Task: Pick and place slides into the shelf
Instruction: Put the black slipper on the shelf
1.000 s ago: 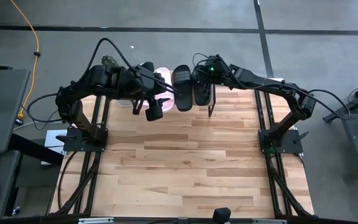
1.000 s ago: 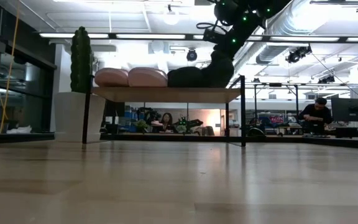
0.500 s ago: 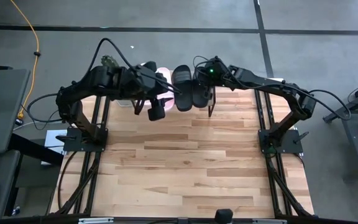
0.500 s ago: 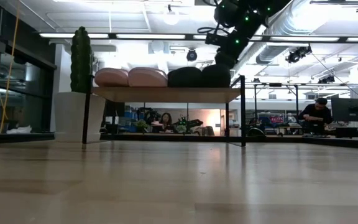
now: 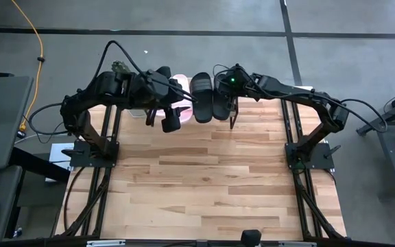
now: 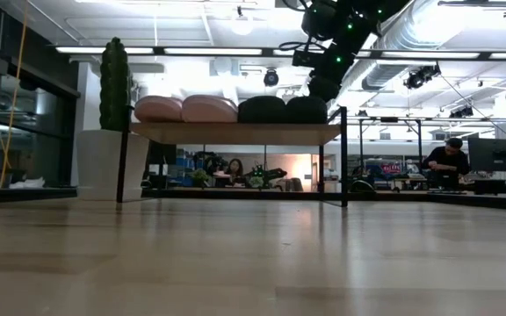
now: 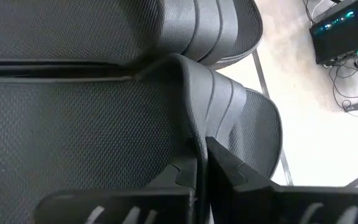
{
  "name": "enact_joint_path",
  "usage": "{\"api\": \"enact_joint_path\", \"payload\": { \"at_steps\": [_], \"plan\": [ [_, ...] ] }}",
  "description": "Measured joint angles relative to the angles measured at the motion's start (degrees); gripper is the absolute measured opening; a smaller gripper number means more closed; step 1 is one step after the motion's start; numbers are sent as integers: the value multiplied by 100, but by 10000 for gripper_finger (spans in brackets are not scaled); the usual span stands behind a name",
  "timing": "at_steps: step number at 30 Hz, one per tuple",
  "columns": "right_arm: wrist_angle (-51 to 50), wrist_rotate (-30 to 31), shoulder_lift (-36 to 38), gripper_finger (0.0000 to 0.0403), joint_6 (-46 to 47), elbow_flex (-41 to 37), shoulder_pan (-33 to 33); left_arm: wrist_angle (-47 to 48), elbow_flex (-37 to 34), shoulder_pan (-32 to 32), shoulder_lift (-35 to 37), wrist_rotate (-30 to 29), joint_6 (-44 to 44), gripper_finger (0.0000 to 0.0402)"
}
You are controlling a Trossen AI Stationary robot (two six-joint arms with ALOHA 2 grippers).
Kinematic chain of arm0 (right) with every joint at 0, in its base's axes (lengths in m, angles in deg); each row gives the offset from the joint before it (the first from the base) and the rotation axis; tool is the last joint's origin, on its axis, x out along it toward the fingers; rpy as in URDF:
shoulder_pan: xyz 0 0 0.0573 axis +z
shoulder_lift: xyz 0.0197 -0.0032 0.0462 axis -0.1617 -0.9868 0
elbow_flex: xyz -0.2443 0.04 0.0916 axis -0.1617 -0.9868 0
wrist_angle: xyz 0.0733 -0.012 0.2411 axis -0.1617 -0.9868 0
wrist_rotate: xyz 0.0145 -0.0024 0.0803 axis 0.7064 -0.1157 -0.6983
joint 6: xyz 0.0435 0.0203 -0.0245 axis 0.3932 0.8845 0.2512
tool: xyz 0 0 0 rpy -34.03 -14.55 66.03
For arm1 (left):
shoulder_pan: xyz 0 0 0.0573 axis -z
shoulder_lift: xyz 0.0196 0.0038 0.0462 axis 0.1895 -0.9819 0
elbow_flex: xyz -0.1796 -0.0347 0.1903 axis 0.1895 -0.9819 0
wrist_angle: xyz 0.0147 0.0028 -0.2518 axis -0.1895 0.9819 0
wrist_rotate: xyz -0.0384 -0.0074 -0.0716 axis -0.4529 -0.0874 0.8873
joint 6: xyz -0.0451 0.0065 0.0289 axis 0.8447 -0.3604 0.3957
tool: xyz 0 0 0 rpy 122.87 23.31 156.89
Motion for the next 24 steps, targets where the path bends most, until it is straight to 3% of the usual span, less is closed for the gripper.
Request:
{"api": "enact_joint_path", "payload": {
  "at_steps": [14,24],
  "plan": [
    [-157,-238,0,8,2,0,-4,1,0,-1,10,0,7,214],
    [-243,-206,-7,100,44,-7,2,1,0,0,10,0,7,214]
  ]
}}
